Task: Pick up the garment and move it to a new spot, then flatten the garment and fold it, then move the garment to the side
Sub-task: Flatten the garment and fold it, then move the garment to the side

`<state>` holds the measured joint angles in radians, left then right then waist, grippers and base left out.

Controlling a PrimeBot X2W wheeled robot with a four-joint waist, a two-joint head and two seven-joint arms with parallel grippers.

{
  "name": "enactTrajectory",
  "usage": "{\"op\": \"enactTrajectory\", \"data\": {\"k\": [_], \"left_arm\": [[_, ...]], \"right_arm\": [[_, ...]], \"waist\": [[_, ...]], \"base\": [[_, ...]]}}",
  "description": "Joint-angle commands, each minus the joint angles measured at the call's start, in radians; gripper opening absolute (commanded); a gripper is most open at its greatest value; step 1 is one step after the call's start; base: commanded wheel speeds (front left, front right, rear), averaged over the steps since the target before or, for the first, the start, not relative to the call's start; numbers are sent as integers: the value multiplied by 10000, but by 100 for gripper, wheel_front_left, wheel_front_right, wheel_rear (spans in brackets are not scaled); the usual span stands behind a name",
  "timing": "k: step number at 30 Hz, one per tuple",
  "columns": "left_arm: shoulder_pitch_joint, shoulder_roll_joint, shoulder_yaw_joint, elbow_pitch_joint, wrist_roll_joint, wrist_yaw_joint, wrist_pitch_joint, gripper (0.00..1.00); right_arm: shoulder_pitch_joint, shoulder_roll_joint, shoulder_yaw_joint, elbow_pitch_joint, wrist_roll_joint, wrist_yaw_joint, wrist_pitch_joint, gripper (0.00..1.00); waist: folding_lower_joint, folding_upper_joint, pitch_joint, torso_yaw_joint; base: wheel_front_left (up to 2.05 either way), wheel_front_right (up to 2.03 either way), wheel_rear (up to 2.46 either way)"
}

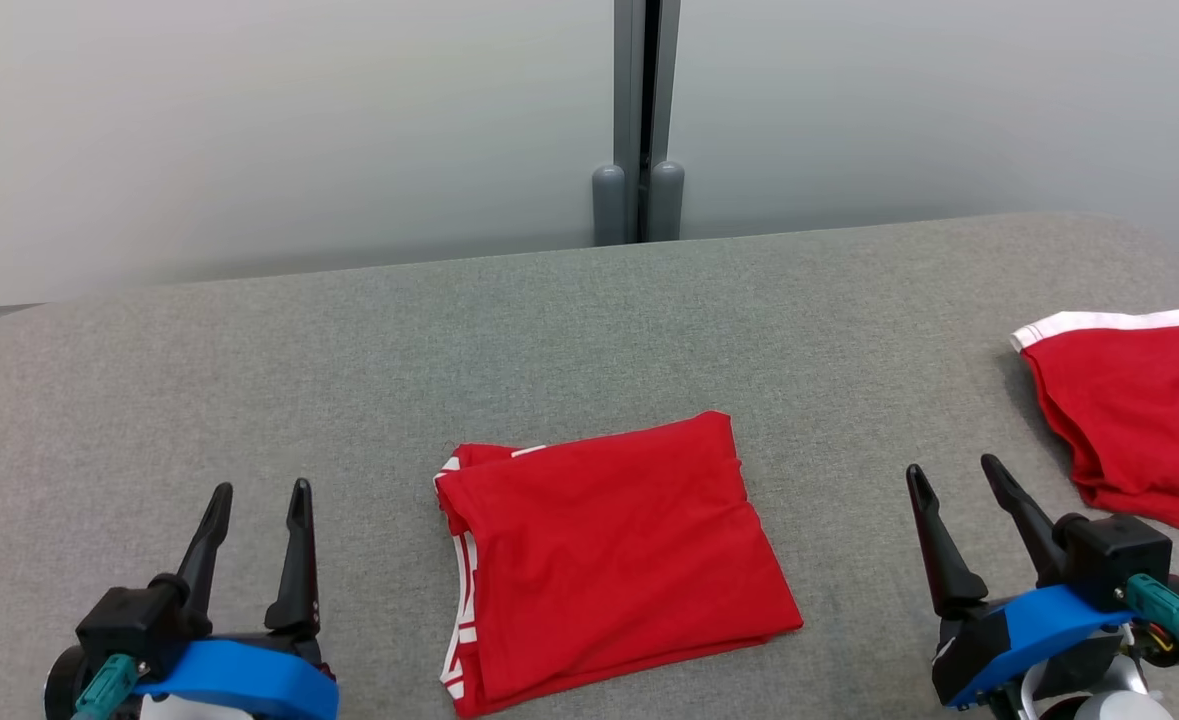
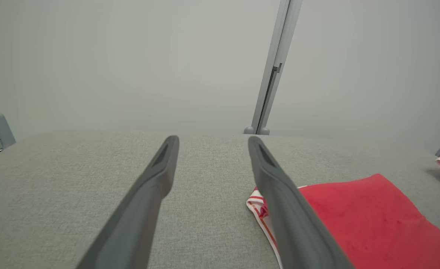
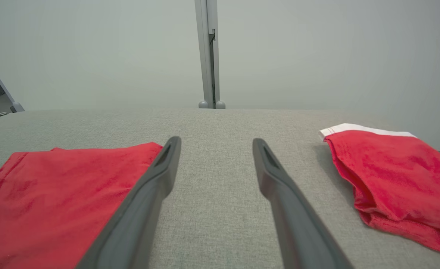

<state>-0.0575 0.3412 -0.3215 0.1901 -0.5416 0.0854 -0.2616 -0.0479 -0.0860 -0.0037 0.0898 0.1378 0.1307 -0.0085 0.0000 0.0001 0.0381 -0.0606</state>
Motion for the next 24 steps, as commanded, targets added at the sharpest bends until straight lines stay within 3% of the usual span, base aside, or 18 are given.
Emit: {"op": "enactTrajectory", "data": {"k": [1, 17, 20, 24], "left_arm": [[157, -34, 134, 48, 86, -65, -41, 100], [-81, -279, 520, 374, 463, -530, -43, 100], [-171, -315, 544, 288, 550, -561, -43, 100], [-359, -325, 572, 302, 652, -638, -43, 100]], "right_arm": [[138, 21, 6, 61, -22, 3, 4, 100], [-610, 102, 174, -102, 206, 1, 566, 100], [-1041, 121, 587, -223, 508, 3, 1590, 100], [-1751, -103, 1151, 72, 646, 1, 3892, 100]], "waist": [[0, -1, -9, 2], [0, -1, 374, 209], [0, -1, 562, 310], [0, -1, 795, 507]], "base": [[0, 0, 0], [0, 0, 0], [0, 0, 0], [0, 0, 0]]}}
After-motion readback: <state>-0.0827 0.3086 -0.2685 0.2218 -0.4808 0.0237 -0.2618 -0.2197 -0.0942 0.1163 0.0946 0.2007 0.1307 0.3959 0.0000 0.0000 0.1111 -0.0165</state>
